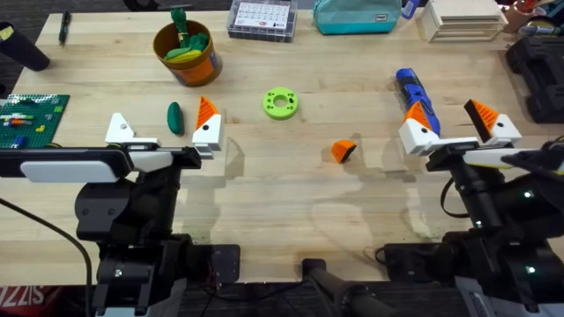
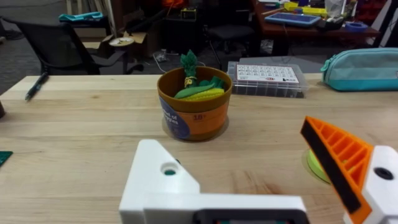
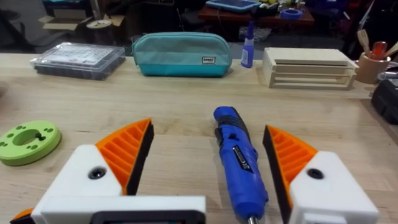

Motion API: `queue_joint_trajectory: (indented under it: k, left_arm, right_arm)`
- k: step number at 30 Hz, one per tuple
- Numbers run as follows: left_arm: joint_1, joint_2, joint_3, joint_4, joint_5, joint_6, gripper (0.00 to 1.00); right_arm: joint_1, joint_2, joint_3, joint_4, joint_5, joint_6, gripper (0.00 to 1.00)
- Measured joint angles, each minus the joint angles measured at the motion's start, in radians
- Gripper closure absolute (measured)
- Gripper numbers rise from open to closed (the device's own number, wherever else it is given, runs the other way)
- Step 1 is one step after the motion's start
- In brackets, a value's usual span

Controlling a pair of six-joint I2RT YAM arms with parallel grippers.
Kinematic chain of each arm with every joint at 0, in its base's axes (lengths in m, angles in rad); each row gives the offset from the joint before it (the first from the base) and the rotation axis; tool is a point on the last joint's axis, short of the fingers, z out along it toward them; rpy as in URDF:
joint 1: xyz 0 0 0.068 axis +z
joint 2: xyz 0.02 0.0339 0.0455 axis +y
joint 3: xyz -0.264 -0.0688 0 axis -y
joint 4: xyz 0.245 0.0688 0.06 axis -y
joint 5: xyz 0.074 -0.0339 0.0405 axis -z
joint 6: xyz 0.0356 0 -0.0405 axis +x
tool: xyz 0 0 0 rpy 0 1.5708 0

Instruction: Pick up the gripper from the table and insert it into the empty holder that is missing its gripper. Then pick up a screw, insert it into the mounting hole, and use the screwdriver to tighten it. Finally, clean up the table by picking up the vegetable and placing it into the bucket.

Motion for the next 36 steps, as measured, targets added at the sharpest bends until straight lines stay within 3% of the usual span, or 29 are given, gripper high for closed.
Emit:
queue_joint_trajectory:
  k: [16,21,25,28,36]
  left_arm:
    - [0.000,0.000,0.000,-0.004,-0.001,0.005,0.014]
    - [0.000,0.003,0.042,-0.148,-0.010,0.008,0.014]
    - [0.000,0.066,0.221,-0.366,-0.033,0.003,0.014]
    - [0.000,0.184,0.411,-0.523,-0.048,-0.008,0.015]
    - [0.000,0.663,0.927,-0.918,-0.061,-0.042,0.015]
  right_arm:
    - [0.000,0.000,0.000,0.004,-0.008,0.000,0.009]
    - [0.000,0.002,0.034,-0.073,-0.016,0.000,0.007]
    - [0.000,0.039,0.160,-0.250,-0.033,0.010,0.008]
    - [0.000,0.127,0.306,-0.344,-0.050,0.028,0.008]
    - [0.000,0.534,0.718,-0.625,-0.068,0.023,0.008]
